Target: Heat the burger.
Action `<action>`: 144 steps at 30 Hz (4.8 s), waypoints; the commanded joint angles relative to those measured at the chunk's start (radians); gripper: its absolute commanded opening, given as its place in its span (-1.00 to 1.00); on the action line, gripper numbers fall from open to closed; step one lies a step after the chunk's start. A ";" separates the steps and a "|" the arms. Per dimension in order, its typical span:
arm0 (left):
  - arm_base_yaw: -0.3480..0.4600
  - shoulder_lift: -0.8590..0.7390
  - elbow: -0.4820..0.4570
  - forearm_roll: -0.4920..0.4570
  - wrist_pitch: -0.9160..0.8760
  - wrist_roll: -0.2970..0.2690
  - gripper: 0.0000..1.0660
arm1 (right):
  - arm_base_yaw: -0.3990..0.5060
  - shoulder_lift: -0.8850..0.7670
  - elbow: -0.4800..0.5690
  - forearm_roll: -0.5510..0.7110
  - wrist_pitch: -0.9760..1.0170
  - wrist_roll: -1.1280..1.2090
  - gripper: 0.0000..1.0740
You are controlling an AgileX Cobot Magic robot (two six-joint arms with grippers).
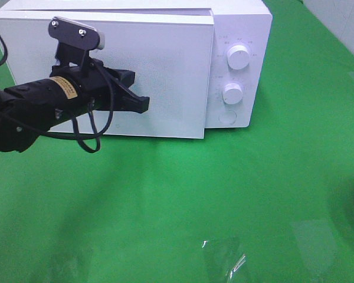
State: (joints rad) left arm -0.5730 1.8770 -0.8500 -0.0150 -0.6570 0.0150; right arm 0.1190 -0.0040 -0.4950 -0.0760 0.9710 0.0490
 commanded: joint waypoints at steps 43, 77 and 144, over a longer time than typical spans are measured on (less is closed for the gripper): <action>-0.092 0.063 -0.278 -0.264 0.303 0.225 -1.00 | -0.004 -0.027 0.005 0.003 -0.009 -0.011 0.36; -0.203 -0.145 -0.273 -0.276 1.440 0.228 0.81 | -0.004 -0.027 0.005 0.003 -0.009 -0.011 0.36; 0.620 -1.596 0.332 -0.116 1.730 0.153 0.81 | -0.004 -0.027 0.005 0.003 -0.009 -0.011 0.36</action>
State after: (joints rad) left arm 0.0470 0.2990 -0.5230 -0.1340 1.0810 0.1760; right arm 0.1190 -0.0040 -0.4950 -0.0760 0.9710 0.0490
